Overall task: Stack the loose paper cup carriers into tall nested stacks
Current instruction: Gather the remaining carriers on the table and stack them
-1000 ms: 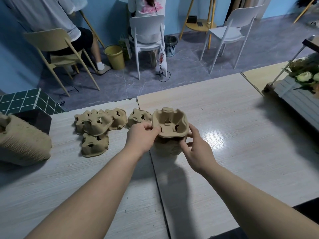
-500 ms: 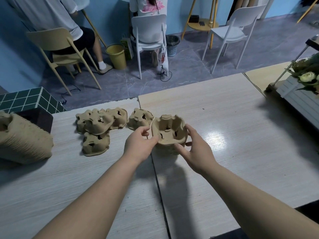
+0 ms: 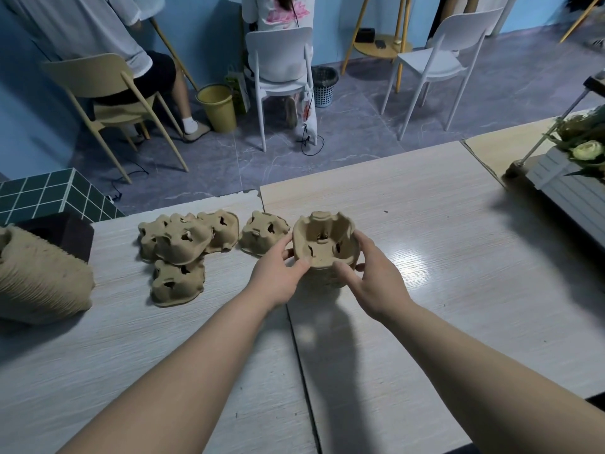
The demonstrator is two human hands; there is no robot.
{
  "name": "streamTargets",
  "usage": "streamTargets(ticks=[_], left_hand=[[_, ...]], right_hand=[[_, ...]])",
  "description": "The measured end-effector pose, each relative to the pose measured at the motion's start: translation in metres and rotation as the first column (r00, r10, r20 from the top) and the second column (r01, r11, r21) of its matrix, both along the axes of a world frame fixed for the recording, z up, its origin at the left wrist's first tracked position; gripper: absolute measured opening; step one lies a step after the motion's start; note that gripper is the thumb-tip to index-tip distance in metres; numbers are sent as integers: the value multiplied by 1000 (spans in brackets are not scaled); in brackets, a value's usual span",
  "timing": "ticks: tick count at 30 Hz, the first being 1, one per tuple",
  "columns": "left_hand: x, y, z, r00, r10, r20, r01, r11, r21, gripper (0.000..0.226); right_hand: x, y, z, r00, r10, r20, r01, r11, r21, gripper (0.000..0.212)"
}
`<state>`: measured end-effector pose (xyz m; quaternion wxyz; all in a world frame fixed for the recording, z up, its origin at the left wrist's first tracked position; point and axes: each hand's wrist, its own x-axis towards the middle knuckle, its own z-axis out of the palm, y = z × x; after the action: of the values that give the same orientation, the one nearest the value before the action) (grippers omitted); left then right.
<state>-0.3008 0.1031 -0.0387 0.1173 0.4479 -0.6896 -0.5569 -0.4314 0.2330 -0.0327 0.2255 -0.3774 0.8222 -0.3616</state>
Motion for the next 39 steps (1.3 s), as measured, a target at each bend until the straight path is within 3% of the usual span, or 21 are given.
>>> streamTargets(ticks=[4,8,12,18,21,26,31,39], left_hand=[[-8,-12,-3,1000,-9,27,10,1000,-25,64],[-9,-43,-7,987,80,140,-40,962,-271,55],[-7,-86,-26,949,100,300,43,899,-437,72],[-6,-108,-54,880,-55,471,249,900,-359,80],[-2,-110,-59,855,-42,517,261,895,-360,70],[8,-107,-58,849,73,524,195,877,-439,31],[20,-95,-54,849,130,512,114,901,-418,21],[48,-83,-22,927,355,117,-309,904,-294,20]], right_hand=[[-6,-8,-2,1000,-17,-23,18,999,31,62],[-7,-9,-6,999,-11,-42,14,997,71,65],[-6,-6,-10,999,-20,-25,22,998,61,64],[-8,-6,-17,999,-30,-29,31,998,59,66],[-8,-5,-20,999,-33,-29,34,998,45,65],[-6,-6,-21,999,-31,-45,33,999,41,66],[-6,-6,-23,997,-34,-62,37,998,55,65],[-3,-6,-17,998,-34,-56,37,998,47,63]])
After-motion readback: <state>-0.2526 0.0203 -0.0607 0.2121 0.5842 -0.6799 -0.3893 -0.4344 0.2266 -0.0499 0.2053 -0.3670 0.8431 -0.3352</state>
